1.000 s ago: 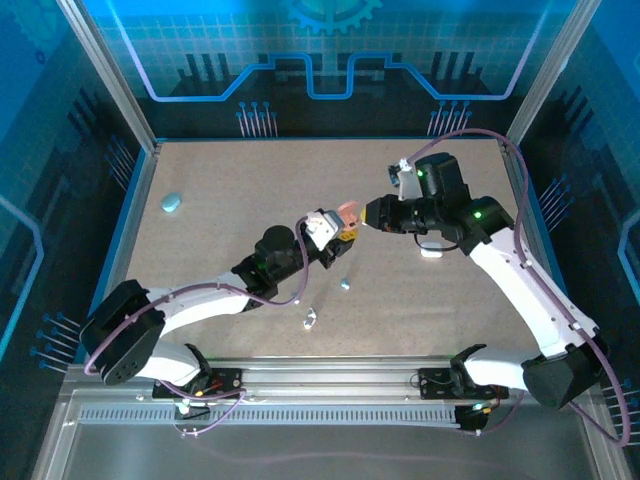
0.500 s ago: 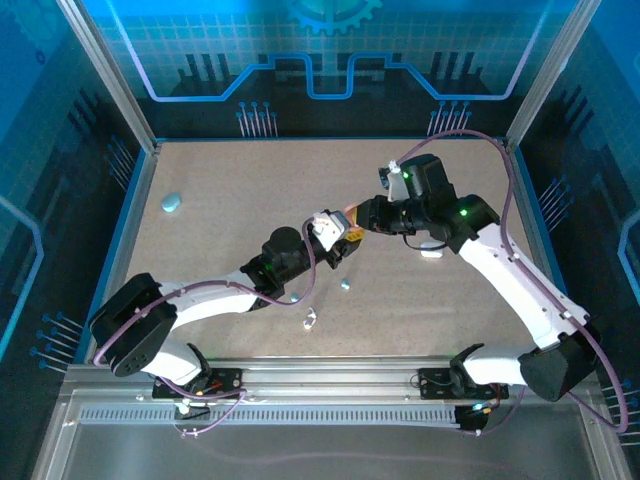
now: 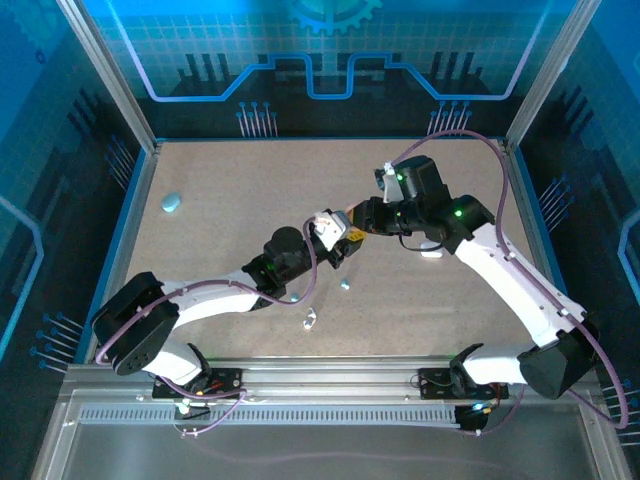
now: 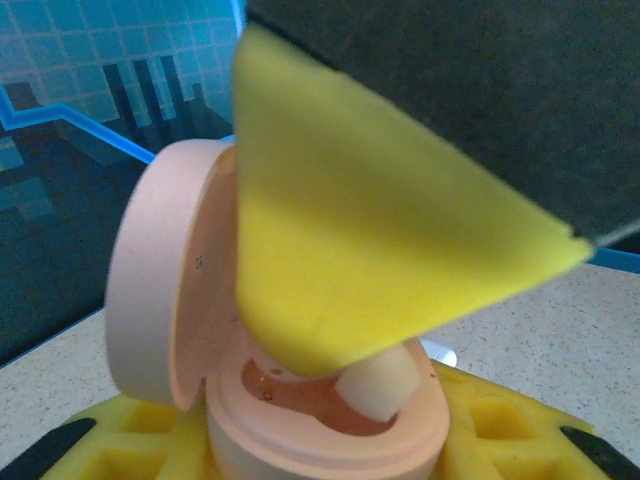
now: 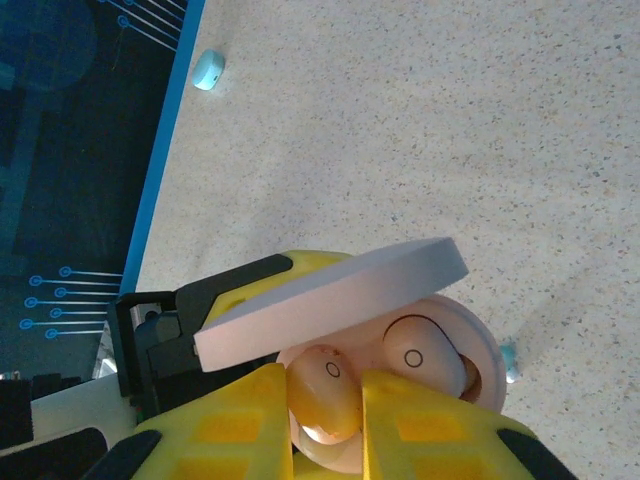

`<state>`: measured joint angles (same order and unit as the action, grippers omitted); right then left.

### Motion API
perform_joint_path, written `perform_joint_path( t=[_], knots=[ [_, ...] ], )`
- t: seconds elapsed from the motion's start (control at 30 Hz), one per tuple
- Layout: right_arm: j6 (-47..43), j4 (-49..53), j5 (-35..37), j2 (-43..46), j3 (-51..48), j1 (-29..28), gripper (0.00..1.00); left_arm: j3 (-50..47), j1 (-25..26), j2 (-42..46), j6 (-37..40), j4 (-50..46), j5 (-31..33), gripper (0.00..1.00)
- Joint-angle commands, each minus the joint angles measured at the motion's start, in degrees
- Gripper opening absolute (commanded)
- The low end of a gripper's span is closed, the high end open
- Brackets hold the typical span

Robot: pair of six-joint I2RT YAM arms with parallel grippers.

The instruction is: Insert wireless bluetooth earbuds into charging case

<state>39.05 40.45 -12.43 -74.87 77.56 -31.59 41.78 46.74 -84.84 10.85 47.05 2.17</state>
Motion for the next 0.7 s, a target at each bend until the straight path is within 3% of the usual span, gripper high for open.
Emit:
perform_joint_path(
  t=[0.0,0.67],
  knots=[
    [0.5,-0.38,1.94,-0.62,1.22,-0.84,0.21,2.24,0.74,-0.42,-0.48,3.62,-0.07,0.37],
    [-2.02,2.26,6.14,-0.95,2.12,-3.39,0.25,2.86,0.95,-1.38,-3.4,7.57,0.23,0.37]
  ],
)
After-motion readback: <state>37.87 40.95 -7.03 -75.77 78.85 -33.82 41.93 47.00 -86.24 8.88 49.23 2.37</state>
